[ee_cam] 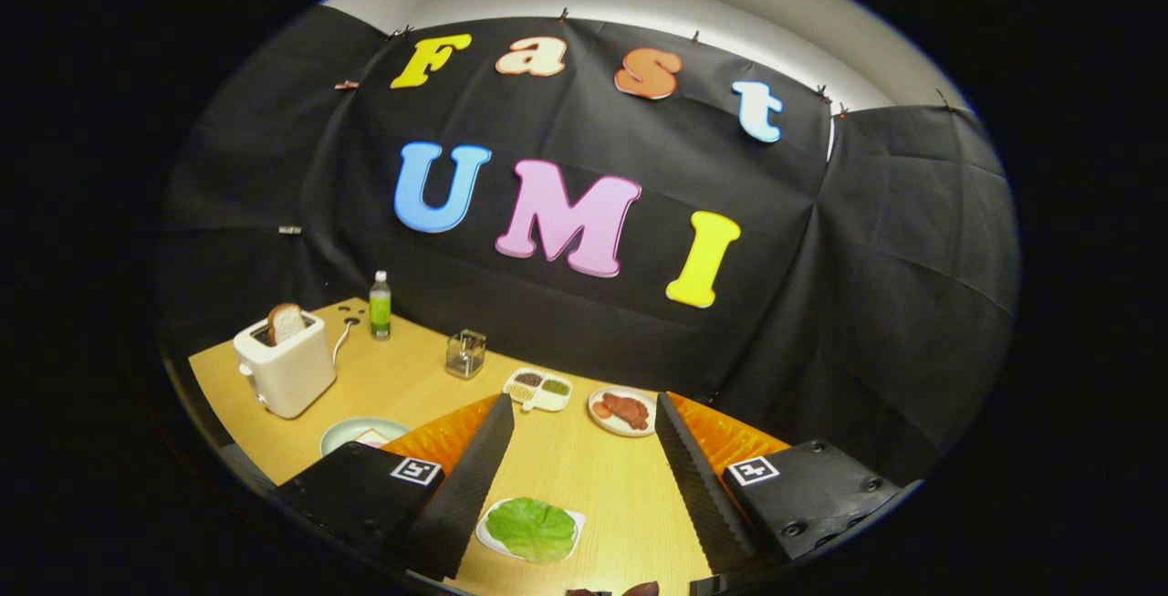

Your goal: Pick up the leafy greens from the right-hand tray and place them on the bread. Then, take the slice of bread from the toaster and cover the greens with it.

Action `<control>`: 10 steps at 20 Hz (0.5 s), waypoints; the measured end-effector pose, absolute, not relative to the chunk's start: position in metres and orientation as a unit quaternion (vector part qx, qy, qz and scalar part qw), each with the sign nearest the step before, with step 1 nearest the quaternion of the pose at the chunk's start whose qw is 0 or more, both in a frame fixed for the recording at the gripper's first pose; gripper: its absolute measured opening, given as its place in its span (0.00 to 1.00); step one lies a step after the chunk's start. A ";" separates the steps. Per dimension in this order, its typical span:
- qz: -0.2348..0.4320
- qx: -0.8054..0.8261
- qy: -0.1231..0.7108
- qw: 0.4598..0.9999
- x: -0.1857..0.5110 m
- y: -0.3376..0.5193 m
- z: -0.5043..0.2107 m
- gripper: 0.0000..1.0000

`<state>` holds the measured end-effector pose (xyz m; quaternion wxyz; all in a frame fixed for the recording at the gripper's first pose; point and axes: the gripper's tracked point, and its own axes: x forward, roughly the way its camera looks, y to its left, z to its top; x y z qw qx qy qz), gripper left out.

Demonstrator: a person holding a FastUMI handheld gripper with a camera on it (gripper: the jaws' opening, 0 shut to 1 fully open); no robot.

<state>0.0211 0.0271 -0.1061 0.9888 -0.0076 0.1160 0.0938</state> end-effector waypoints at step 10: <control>0.203 -0.035 0.296 0.933 0.012 0.058 -0.293 0.89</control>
